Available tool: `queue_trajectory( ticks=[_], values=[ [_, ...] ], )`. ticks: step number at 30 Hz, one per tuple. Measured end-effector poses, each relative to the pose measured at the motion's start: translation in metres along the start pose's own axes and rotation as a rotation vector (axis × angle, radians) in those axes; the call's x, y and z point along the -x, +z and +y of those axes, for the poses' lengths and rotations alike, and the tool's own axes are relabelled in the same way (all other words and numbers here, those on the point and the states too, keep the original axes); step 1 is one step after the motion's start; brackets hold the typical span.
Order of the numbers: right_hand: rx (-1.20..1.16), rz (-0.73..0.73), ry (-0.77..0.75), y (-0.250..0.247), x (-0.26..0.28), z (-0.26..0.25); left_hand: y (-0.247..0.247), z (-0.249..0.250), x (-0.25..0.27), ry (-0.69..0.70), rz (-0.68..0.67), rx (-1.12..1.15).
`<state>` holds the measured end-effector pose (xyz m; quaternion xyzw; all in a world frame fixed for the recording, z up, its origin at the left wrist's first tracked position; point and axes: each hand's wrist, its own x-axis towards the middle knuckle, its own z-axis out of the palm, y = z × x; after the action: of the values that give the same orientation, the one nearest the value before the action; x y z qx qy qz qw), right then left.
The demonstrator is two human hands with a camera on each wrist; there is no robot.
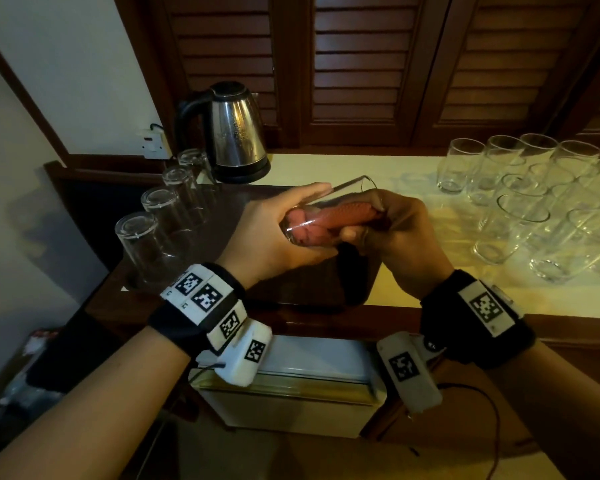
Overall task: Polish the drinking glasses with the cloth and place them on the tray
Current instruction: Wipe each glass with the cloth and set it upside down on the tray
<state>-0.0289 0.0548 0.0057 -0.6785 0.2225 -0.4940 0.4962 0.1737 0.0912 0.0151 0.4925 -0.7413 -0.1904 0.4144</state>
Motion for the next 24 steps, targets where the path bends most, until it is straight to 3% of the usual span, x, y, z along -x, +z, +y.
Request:
queue_trajectory(
  ticks=[2,4,6,10,12,14,15,17,19,21,24],
  values=[
    [0.071,-0.012,-0.039,-0.004,-0.004,-0.001,-0.001,0.004,0.0,-0.271,-0.078,0.456],
    [0.205,-0.042,-0.065,-0.008,-0.009,-0.002,-0.003,0.003,0.0,-0.376,-0.145,0.7],
    [0.243,-0.076,-0.052,-0.01,-0.013,-0.001,-0.006,0.003,-0.001,-0.324,-0.107,0.658],
    [0.03,-0.051,0.038,-0.003,-0.009,0.002,-0.008,0.002,-0.006,0.061,0.094,-0.104],
    [-0.064,0.013,0.046,0.0,-0.006,0.004,-0.006,0.001,-0.004,0.176,0.121,-0.24],
    [-0.064,0.043,0.028,0.0,-0.005,0.001,0.0,0.002,-0.003,0.136,0.138,-0.167],
    [-0.057,0.045,0.015,-0.001,-0.006,0.0,0.004,0.002,-0.002,0.032,0.129,-0.02],
    [0.0,0.027,-0.021,-0.005,-0.008,-0.005,0.012,0.01,0.002,-0.288,0.054,0.518],
    [0.109,-0.007,-0.059,-0.007,-0.012,-0.006,0.013,0.011,0.001,-0.442,0.023,0.805],
    [0.142,-0.029,-0.046,-0.007,-0.013,-0.006,0.009,0.012,-0.001,-0.388,0.039,0.745],
    [0.025,-0.01,0.052,-0.005,-0.009,-0.004,0.0,0.014,-0.005,-0.088,0.103,0.221]
  ],
)
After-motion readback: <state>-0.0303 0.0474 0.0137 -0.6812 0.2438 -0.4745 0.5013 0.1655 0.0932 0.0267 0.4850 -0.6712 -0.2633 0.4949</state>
